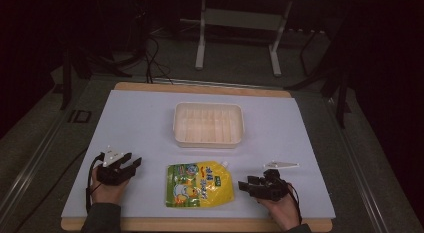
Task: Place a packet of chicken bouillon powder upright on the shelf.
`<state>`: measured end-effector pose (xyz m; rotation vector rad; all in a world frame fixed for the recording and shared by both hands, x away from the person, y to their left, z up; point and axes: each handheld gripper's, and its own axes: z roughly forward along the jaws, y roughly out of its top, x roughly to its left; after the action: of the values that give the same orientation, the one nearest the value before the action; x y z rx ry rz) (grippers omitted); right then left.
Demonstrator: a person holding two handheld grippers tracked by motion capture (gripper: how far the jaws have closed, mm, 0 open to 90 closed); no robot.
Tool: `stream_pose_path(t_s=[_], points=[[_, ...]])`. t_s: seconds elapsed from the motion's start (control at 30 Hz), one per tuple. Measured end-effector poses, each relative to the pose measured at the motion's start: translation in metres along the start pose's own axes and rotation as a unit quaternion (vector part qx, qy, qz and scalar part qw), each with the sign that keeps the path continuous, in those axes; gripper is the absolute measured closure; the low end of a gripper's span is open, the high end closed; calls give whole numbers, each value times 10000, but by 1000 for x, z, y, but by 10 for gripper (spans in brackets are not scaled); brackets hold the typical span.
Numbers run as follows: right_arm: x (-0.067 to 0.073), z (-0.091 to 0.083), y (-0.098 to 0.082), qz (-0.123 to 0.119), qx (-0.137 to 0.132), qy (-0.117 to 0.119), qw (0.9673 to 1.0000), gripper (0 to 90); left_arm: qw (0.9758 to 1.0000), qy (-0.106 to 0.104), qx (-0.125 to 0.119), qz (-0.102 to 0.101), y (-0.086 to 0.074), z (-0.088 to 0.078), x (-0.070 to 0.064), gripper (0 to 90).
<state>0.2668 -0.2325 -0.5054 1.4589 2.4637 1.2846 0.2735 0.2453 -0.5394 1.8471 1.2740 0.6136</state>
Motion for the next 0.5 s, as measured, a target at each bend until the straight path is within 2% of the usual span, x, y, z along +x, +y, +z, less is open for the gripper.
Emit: stream_pose_path(t_s=[0.2,0.5], points=[[10,10,1,-145,125,79,9998,480,10000,0,2,10,0,0,0,536],[17,25,-1,-110,240,296,9992,473,10000,30,-6,9,0,0,0,532]])
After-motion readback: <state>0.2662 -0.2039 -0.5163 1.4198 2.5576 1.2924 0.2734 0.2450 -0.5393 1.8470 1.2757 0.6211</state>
